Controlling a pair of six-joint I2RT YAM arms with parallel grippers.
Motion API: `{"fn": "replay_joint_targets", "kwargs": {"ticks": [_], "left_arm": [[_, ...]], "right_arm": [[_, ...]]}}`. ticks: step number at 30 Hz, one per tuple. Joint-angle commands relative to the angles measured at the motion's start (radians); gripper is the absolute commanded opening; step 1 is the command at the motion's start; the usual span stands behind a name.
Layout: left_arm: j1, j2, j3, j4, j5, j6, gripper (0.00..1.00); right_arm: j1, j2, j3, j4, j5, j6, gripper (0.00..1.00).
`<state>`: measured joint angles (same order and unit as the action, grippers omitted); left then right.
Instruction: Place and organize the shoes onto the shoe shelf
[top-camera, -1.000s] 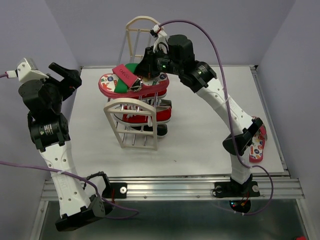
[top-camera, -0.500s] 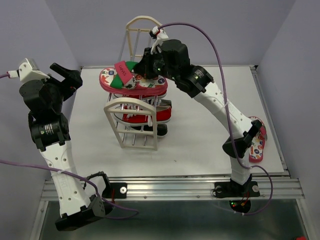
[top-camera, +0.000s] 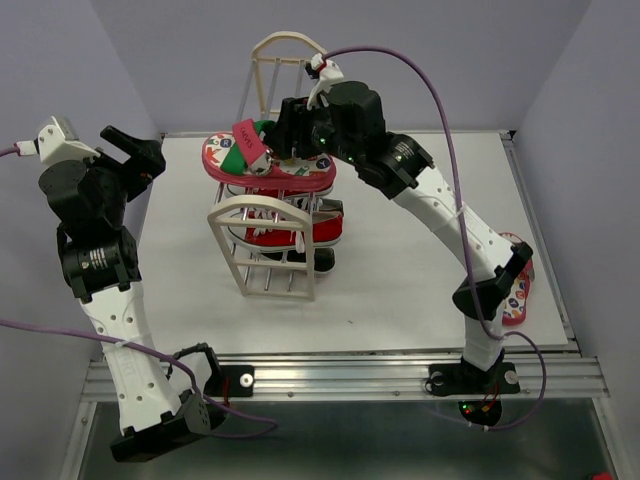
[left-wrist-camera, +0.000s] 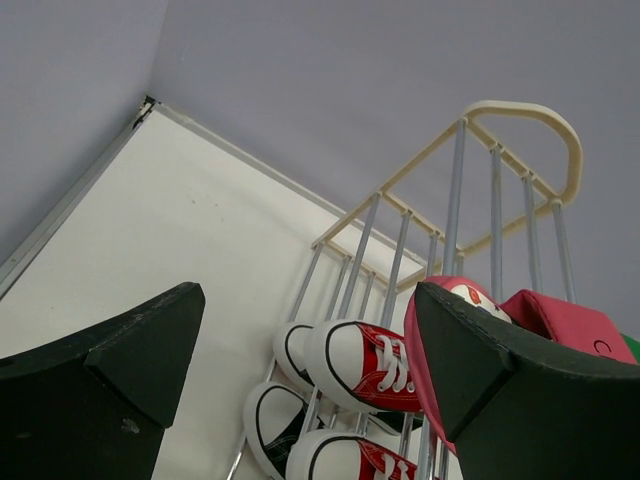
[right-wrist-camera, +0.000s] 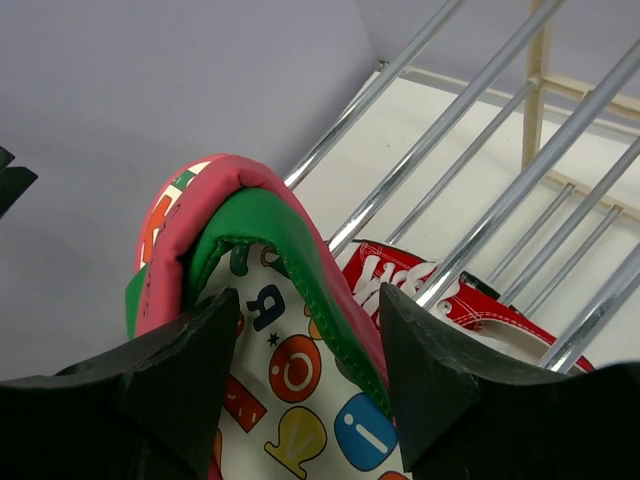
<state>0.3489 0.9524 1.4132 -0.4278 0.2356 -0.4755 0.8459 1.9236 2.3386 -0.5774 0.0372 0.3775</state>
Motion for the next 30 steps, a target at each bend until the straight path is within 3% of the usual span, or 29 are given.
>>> {"fn": "replay_joint_targets", "kwargs": {"ticks": [1,5,6,8,17,20,25,30], "left_arm": [[0.006,-0.021,-0.014,0.063,0.013,0.018,0.99],[0.007,-0.02,-0.025,0.064,0.024,0.021,0.99],[0.006,-0.018,-0.026,0.067,0.024,0.021,0.99],[0.005,-0.012,-0.026,0.067,0.031,0.023,0.99],[0.007,0.0,-0.042,0.072,0.053,0.026,0.99],[0.007,0.009,-0.052,0.078,0.068,0.029,0.99],[0.007,0.029,-0.063,0.084,0.102,0.031,0.99],[0.005,0.037,-0.08,0.09,0.088,0.031,0.99]], "right_arm": [[0.004,-0.08,-0.005,0.024,0.009,-0.037,0.64],[0.004,-0.155,-0.082,0.034,0.102,-0.091,0.81],[0.004,-0.191,-0.103,0.039,0.145,-0.101,0.91],[0.004,-0.231,-0.175,0.04,0.193,-0.129,1.0],[-0.005,-0.533,-0.534,0.053,0.44,-0.183,1.0],[-0.099,-0.651,-0.701,0.056,0.477,-0.138,1.0],[-0.385,-0.785,-0.968,0.051,0.483,-0.017,1.0],[-0.493,-0.845,-1.161,-0.047,0.501,0.125,1.0]]}}
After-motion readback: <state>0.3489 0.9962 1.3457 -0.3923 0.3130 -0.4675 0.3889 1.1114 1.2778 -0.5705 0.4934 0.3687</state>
